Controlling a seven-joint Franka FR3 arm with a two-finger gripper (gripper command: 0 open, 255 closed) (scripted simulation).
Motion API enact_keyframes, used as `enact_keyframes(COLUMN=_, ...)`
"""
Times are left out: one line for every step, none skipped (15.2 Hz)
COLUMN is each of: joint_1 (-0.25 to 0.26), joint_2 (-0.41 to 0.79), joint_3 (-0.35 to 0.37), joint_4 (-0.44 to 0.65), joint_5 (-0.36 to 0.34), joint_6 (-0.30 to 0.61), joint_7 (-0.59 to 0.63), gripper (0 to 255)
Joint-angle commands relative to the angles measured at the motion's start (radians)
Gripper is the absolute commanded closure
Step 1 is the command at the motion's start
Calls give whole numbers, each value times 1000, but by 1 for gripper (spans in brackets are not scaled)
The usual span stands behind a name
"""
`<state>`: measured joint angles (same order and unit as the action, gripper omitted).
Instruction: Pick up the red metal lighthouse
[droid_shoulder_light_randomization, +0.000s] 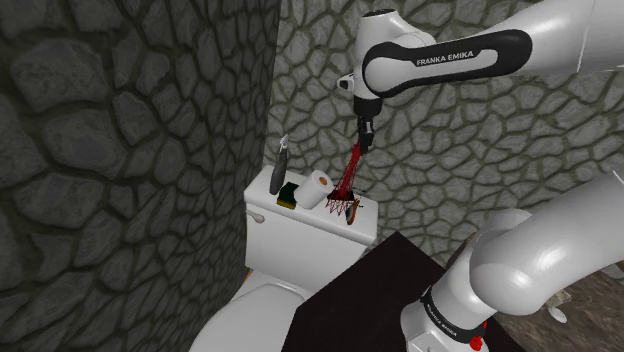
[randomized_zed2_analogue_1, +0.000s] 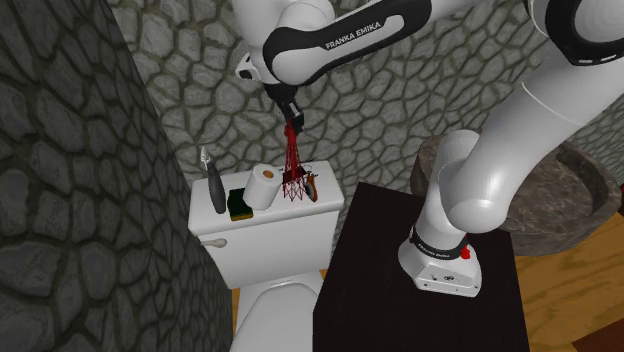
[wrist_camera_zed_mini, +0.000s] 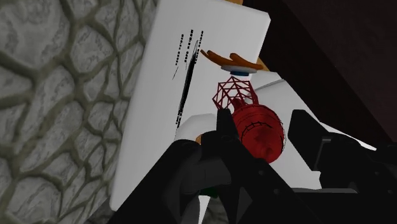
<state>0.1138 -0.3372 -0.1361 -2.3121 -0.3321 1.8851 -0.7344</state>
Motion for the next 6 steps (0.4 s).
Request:
enact_keyframes(joint_1=0, joint_2=-6, joint_3=1, joint_4=23, joint_5=3, joint_6=-28, joint_7=-8, gripper=255)
enact_keyframes(joint_1=1, joint_2=-9, joint_3=2, joint_4=34, joint_5=4, joint_6=-42, joint_7=-11, gripper=255)
enact_keyframes(joint_1=1, joint_2=-12, joint_3=3, joint_4=45, joint_5=6, joint_6=-55, joint_7=-15, gripper=255)
enact_keyframes(joint_1=2, joint_2=-14, joint_3=4, joint_4=56, joint_5=7, joint_6=-68, joint_7=-18, gripper=255)
enact_keyframes(joint_1=2, joint_2=-14, joint_3=4, joint_4=58, joint_5=7, joint_6=-70, joint_7=-18, gripper=255)
enact_keyframes(joint_1=2, joint_2=-14, joint_3=4, joint_4=58, joint_5=7, joint_6=-70, joint_7=-18, gripper=255)
